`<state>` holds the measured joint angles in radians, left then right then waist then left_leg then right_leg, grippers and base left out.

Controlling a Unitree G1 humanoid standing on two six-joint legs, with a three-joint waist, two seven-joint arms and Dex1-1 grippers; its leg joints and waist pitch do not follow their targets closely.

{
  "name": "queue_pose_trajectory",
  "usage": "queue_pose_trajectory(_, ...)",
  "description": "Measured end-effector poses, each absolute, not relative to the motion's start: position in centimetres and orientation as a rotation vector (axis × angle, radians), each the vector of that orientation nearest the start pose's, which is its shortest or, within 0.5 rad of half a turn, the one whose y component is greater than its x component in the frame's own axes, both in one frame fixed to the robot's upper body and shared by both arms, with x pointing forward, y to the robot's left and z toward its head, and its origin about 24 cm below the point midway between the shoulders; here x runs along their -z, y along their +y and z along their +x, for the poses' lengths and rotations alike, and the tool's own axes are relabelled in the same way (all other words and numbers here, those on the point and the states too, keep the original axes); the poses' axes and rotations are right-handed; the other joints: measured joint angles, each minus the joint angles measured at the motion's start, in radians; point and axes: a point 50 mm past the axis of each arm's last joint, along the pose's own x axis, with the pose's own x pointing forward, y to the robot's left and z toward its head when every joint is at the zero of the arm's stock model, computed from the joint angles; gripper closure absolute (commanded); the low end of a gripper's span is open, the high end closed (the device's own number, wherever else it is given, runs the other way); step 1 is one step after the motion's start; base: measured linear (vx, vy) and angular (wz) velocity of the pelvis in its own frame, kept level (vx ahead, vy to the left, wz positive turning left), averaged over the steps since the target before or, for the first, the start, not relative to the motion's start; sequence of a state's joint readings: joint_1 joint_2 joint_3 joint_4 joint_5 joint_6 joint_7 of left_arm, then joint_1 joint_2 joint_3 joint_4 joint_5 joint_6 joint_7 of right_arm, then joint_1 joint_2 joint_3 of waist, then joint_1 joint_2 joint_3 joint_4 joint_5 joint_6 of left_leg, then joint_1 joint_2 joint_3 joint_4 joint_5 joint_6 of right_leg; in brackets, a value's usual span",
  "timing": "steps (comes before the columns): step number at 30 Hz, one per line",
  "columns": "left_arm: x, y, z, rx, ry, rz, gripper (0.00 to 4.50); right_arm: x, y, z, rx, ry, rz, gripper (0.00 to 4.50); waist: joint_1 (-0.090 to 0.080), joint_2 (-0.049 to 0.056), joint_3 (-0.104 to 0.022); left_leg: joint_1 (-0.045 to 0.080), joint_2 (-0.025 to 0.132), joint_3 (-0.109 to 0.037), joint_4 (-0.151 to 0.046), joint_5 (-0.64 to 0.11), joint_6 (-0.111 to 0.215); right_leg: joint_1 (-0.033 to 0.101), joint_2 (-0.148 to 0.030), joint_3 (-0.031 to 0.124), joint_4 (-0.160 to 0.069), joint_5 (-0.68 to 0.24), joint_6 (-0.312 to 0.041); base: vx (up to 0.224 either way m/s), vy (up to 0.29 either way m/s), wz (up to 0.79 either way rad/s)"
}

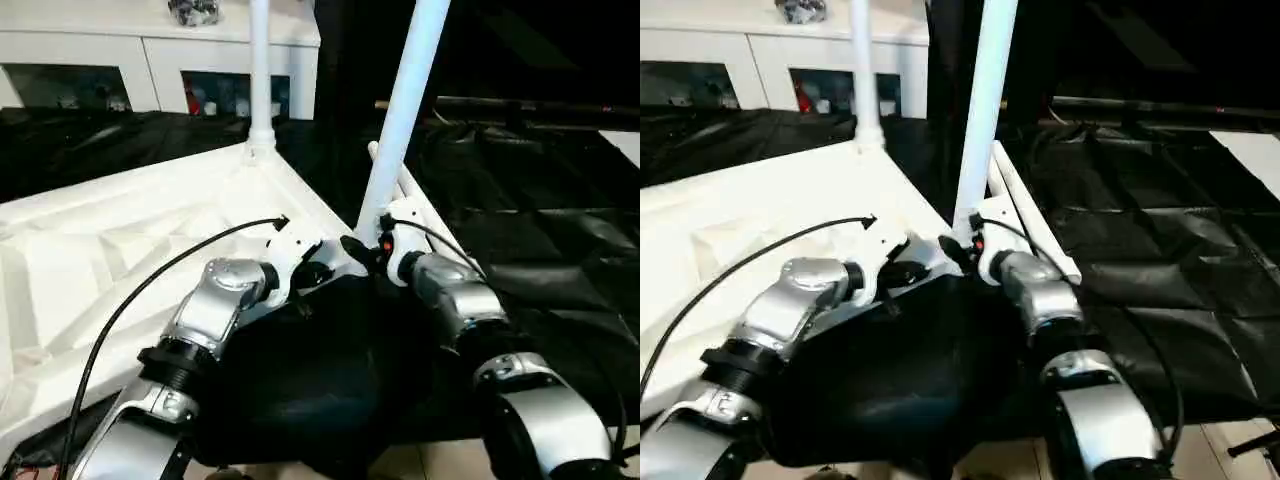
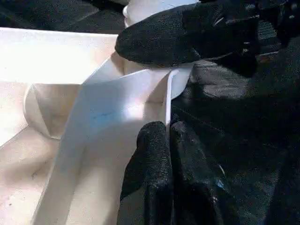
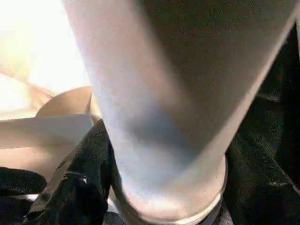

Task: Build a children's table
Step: Rotate leg to tighten

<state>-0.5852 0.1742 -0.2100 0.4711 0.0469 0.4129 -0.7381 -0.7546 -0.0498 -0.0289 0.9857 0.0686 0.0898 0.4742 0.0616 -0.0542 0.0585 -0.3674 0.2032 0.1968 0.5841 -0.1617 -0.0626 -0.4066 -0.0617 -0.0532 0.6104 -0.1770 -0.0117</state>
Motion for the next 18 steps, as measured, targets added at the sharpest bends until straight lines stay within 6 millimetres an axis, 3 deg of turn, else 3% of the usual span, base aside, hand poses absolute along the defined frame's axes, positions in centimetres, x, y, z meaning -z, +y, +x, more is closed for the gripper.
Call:
queue_pose_trajectory(4,-5.5,9.6,33.0,0.909,0.439,0.263,4.50,-3.8,-9.5,36.0,-0.640,0.341,0.041,0.72,-0.002,0.000,0.000,0.000,0.000,0.000,-0.001,0.000,0.000,0.000,0.000,0.000,0.000,0.001,-0.002,0.000,0.000,0.00)
queue_pose_trajectory(12,-5.9,11.6,32.1,1.015,0.437,0.283,4.50,-3.9,-11.2,34.7,-0.901,0.321,-0.006,0.72,-0.001,0.000,0.000,-0.002,0.000,0.001,-0.005,0.000,0.000,-0.003,0.001,0.000,-0.001,0.002,-0.004,0.000,0.000,0.00)
queue_pose_trajectory(18,-6.1,12.4,31.0,1.171,0.455,0.283,4.50,-4.4,-12.4,33.3,-1.126,0.349,-0.026,0.72,0.015,0.000,0.000,-0.004,0.000,0.001,-0.004,0.000,0.000,-0.005,0.001,0.000,0.000,0.002,-0.005,0.000,0.000,0.00)
